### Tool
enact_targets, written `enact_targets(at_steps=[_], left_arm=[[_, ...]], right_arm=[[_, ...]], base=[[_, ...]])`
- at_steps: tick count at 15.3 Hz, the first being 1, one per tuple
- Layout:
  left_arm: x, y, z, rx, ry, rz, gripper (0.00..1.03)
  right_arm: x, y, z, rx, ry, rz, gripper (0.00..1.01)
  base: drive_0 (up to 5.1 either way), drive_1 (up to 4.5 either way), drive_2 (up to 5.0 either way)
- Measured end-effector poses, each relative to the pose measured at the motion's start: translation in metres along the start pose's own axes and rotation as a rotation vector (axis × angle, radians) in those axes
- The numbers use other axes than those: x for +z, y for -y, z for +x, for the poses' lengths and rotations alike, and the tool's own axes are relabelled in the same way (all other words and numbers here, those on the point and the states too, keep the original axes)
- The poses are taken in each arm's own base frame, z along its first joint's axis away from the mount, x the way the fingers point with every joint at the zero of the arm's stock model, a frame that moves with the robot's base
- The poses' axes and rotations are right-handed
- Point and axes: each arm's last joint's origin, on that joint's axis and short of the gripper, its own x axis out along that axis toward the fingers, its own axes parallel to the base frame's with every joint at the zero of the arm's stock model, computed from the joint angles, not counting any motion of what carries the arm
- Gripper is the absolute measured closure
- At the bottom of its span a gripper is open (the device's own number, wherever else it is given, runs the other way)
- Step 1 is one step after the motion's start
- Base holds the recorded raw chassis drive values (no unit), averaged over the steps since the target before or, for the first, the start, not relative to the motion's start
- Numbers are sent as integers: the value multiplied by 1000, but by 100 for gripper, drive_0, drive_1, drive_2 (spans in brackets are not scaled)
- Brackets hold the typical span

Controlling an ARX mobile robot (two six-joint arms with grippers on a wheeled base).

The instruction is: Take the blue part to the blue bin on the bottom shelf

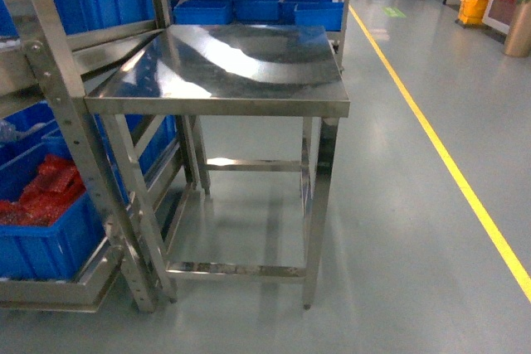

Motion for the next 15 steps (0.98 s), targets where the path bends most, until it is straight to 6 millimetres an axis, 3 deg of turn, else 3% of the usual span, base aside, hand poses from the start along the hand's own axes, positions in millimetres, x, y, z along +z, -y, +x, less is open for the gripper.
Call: enact_targets(at_steps=[10,13,15], left_arm=[[0,0,0,0,0,0,60],[0,0,0,1,3,-1,60],[0,0,0,-2,-1,0,60]], right_arm=[[0,0,0,0,0,0,3],[0,0,0,0,0,0,3],[0,0,0,0,-1,0,3]], base=[[5,434,-424],[0,0,0],[-489,257,257]])
